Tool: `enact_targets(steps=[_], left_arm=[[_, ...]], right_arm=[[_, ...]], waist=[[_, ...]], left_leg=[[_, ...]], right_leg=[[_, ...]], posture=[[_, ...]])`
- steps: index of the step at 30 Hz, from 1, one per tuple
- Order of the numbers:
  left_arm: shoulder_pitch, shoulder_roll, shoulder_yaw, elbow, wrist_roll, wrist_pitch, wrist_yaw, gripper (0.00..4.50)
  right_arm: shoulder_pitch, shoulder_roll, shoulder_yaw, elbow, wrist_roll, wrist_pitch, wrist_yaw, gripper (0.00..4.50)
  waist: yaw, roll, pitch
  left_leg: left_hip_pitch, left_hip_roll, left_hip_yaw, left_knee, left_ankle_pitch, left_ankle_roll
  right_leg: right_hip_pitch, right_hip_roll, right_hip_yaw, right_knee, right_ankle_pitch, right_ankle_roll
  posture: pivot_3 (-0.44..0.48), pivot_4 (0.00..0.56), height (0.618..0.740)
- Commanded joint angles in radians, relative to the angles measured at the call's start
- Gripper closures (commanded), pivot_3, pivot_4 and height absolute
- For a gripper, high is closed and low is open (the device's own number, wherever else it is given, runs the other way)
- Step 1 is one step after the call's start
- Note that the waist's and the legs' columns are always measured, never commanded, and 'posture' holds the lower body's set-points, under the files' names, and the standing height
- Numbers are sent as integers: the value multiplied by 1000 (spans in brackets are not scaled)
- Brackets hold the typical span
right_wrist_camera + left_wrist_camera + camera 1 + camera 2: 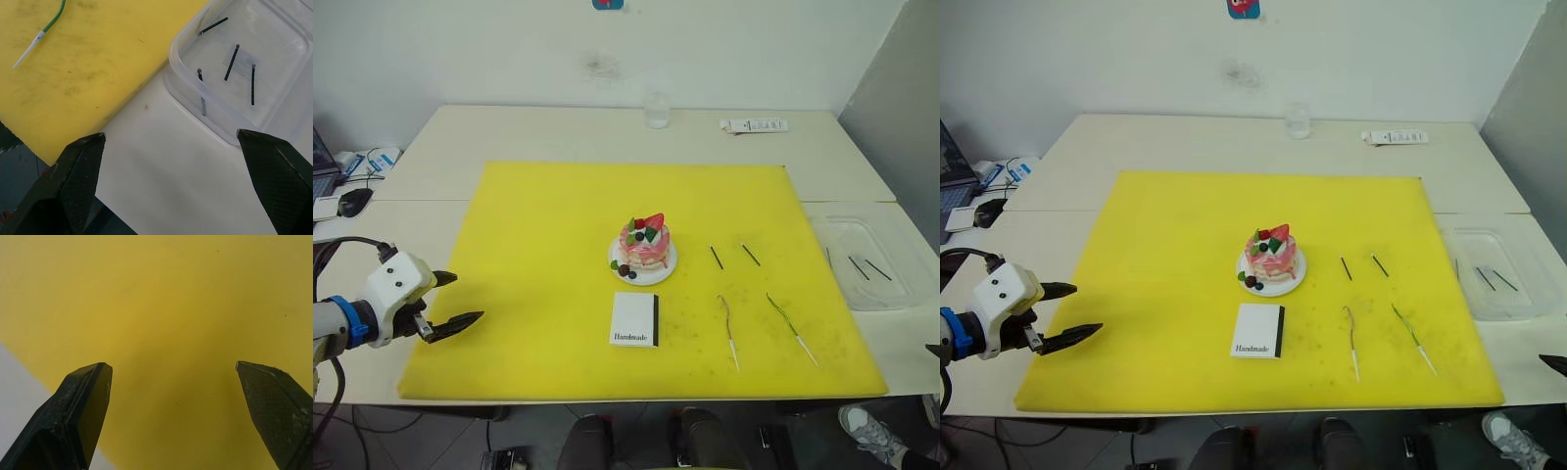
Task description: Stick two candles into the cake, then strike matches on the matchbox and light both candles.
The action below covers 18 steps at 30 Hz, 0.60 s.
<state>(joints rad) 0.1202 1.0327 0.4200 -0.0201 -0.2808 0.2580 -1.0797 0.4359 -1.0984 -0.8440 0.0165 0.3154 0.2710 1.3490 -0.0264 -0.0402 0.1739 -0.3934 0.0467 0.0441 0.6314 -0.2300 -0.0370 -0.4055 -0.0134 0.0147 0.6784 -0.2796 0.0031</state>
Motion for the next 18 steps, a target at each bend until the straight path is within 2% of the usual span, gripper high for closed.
enact_targets(steps=[1, 15, 18], left_arm=[[-11, 1, 22, -11, -16, 4, 5, 25], [9, -5, 29, -40, -14, 27, 21, 25], [-1, -3, 42, -52, -81, 81, -21, 25]], right_arm=[[-19, -19, -27, 5, 5, -11, 4, 0], [-90, -38, 9, 34, 4, -17, 11, 0], [-106, -37, 22, 25, 8, -11, 9, 0]], waist=[[0, 0, 0], [-1, 0, 0], [-1, 0, 0]], left_leg=[[0, 0, 0, 0, 0, 0], [1, 0, 1, 0, 0, 0], [1, 0, 1, 0, 0, 0]], right_leg=[[0, 0, 0, 0, 0, 0], [0, 0, 1, 0, 0, 0], [0, 0, 1, 1, 0, 0]], posture=[[0, 150, 740], [0, 150, 740], [0, 150, 740]])
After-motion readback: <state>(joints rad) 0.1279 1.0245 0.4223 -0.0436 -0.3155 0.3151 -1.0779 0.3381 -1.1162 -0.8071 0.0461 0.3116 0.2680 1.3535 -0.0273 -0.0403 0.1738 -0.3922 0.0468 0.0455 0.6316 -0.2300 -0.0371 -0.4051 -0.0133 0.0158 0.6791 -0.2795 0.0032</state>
